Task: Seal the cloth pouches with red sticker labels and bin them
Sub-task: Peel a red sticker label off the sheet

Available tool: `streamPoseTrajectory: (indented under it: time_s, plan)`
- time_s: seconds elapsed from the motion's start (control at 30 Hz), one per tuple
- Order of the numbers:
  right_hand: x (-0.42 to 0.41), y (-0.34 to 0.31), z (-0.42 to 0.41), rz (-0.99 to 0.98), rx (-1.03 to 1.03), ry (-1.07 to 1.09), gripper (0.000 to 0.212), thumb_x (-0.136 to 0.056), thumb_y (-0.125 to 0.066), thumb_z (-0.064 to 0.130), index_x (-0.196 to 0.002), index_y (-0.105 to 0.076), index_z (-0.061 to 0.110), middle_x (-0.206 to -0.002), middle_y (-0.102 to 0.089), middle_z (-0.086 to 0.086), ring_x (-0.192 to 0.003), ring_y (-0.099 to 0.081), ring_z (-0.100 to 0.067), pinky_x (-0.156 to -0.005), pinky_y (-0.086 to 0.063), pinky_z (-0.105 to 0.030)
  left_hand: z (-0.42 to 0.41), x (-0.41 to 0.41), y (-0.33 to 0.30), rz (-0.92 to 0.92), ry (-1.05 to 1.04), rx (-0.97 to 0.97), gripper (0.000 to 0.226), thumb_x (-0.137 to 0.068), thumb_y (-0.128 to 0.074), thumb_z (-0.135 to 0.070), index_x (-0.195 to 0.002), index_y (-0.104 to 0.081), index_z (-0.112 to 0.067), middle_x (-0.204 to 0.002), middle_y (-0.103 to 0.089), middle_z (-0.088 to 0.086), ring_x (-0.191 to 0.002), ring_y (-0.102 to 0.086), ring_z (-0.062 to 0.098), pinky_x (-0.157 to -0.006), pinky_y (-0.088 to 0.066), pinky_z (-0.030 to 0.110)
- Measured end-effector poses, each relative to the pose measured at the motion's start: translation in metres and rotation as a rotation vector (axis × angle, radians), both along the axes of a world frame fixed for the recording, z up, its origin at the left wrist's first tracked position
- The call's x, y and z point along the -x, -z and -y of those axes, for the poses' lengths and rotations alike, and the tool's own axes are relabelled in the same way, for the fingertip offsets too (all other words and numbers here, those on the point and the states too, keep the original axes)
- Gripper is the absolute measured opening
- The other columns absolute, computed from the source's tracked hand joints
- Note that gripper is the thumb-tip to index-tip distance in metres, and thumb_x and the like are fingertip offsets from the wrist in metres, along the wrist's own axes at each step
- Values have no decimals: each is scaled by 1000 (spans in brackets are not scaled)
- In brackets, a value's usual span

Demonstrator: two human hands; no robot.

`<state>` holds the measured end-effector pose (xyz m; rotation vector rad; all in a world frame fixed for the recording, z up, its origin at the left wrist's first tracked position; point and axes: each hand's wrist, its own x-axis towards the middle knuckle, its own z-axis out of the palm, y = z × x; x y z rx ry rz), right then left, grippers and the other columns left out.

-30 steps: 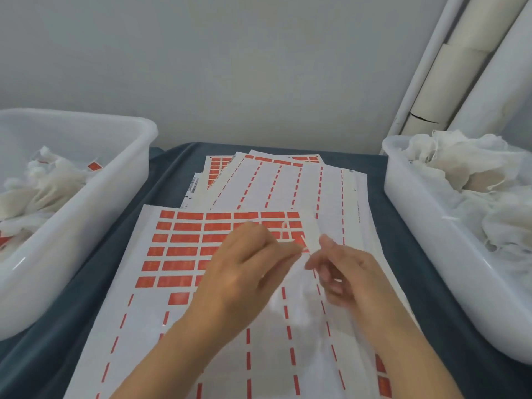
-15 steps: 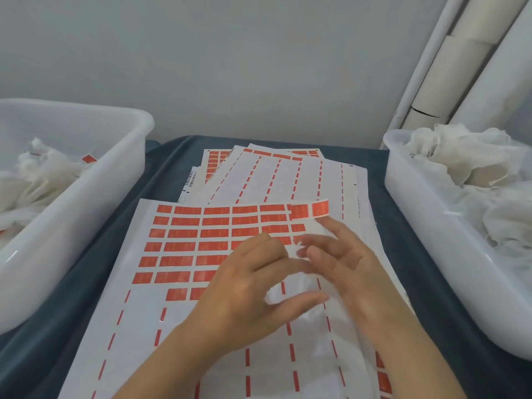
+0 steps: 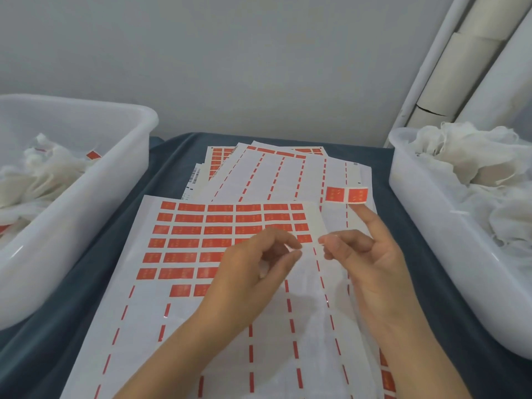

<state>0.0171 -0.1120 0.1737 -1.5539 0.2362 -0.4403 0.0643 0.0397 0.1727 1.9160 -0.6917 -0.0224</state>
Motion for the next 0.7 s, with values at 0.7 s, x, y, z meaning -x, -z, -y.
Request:
streamPoseTrajectory:
  time_s: [0.7]
  plan:
    - [7, 1, -5, -99, 391, -238, 21, -71, -56, 46, -89, -63, 35, -100, -63, 31, -97, -59, 6, -79, -45, -4, -5, -14, 0, -304, 31, -35, 23, -80, -66, -24, -61, -62, -36, -58, -59, -31, -66, -54, -17, -49, -37, -3]
